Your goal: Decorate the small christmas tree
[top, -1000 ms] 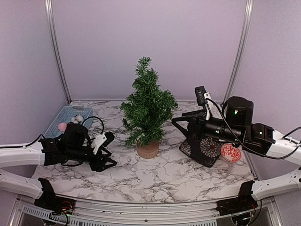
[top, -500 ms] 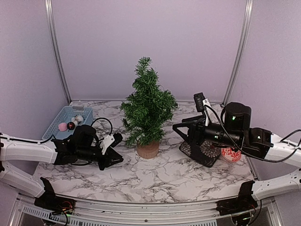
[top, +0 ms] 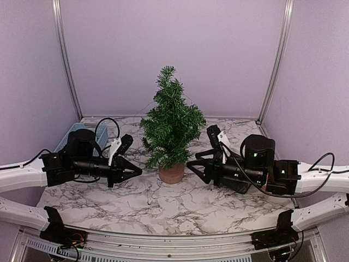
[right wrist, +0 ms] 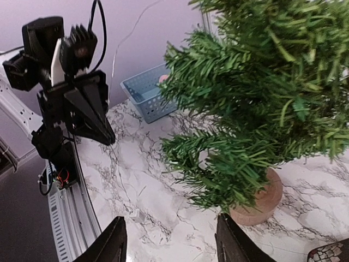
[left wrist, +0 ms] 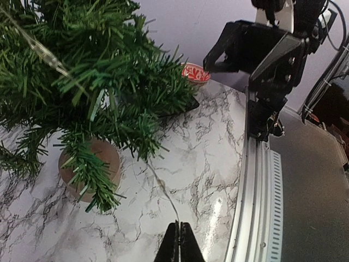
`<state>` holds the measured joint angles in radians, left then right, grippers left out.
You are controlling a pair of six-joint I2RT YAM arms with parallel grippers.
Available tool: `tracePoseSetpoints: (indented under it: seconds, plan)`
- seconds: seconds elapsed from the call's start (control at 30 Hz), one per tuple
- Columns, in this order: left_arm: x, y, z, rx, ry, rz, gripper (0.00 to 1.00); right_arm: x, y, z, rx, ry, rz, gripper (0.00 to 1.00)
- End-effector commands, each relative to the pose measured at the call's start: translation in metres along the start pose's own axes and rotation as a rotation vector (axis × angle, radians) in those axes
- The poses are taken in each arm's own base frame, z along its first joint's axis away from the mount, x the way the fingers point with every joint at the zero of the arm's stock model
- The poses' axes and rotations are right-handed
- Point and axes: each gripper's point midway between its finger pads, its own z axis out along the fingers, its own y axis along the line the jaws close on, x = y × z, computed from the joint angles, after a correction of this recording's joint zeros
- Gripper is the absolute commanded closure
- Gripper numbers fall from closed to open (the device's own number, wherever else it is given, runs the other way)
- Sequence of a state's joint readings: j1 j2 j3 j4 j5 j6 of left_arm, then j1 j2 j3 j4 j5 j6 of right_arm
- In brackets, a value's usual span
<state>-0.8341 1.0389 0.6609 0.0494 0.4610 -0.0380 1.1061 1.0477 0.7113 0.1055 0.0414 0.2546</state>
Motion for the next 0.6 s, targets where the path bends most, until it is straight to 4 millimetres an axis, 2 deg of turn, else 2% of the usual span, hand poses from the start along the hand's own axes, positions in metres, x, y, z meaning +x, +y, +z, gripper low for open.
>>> tracePoseSetpoints:
  seconds: [0.0,0.17,0.27,0.43,0.57]
  plan:
    - [-0.029,-0.023,-0.013,0.066,-0.030,-0.033,1.00,-0.019,0.038,0.021,-0.127,-0.041,-0.093,0.47]
    - [-0.056,-0.036,-0.016,0.102,-0.069,-0.019,1.00,-0.018,0.069,0.050,-0.213,-0.012,-0.155,0.49]
    - [-0.065,-0.042,-0.016,0.119,-0.079,-0.008,1.00,-0.027,0.081,0.062,-0.245,-0.028,-0.169,0.49]
    - [-0.071,-0.047,-0.014,0.135,-0.080,0.002,1.00,-0.037,0.088,0.073,-0.261,-0.041,-0.185,0.51]
    - [-0.078,-0.049,-0.014,0.141,-0.090,0.008,1.00,-0.036,0.094,0.077,-0.291,-0.029,-0.198,0.57]
